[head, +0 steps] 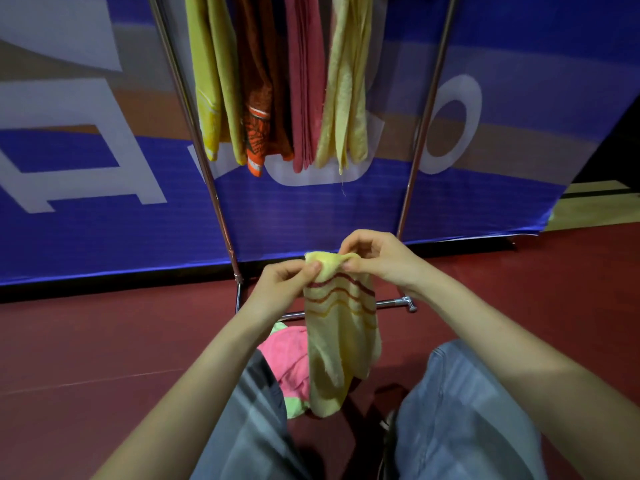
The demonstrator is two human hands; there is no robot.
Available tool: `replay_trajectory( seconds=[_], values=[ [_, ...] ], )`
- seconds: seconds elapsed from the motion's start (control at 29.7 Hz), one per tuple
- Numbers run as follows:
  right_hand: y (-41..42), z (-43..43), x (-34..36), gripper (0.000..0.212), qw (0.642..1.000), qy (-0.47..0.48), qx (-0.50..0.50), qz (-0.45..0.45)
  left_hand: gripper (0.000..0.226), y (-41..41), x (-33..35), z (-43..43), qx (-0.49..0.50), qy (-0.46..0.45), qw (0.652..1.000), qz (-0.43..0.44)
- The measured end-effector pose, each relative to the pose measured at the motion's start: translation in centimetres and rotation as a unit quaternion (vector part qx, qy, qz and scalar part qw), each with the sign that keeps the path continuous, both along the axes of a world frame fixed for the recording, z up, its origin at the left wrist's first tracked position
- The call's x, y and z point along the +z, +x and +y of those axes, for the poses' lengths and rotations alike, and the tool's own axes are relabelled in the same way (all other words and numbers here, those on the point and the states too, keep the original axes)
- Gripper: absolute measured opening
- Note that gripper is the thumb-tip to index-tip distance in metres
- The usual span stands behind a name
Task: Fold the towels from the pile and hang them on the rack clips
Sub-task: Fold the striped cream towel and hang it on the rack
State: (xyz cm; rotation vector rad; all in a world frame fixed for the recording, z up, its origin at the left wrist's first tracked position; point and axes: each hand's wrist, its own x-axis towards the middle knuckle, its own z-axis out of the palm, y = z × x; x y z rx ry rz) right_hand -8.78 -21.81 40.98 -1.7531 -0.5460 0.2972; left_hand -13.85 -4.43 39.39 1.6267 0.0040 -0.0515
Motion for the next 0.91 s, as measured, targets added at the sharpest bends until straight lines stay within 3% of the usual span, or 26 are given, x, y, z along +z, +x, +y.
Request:
replay_trajectory(
  seconds=[0.13, 0.34, 0.4, 0.57, 0.67, 0.91],
  values=[
    [-1.0, -0.5, -0.8, 0.015, 0.998, -0.009, 0.002, 0.059, 0.022, -0.2, 1.1, -0.1, 0.014, 0.006, 0.998, -0.055],
    [-1.4, -3.4, -3.6, 0.020, 0.981, -0.124, 0.064, 0.132, 0.023, -0.4, 3.2, 0.4, 0.036, 0.016, 0.994, -0.106],
    [-1.2, -4.6, -5.0, 0.011, 0.970, -0.189, 0.078, 0.129, 0.023, -0.4, 3.9, 0.9, 0.055, -0.008, 0.992, -0.115],
    [-1.7, -7.0, -8.5, 0.019, 0.935, -0.316, 0.073, 0.143, 0.023, -0.2, 3.9, 1.8, 0.077, -0.024, 0.988, -0.130],
    [-2.4, -8.3, -8.8, 0.026, 0.942, -0.301, 0.016, 0.145, 0.024, -0.1, 3.2, 2.6, 0.102, -0.024, 0.987, -0.125],
    [-2.7, -9.0, -7.0, 0.012, 0.966, -0.214, -0.046, 0.139, 0.021, -1.2, -0.6, 3.5, 0.147, 0.012, 0.984, -0.097]
  ],
)
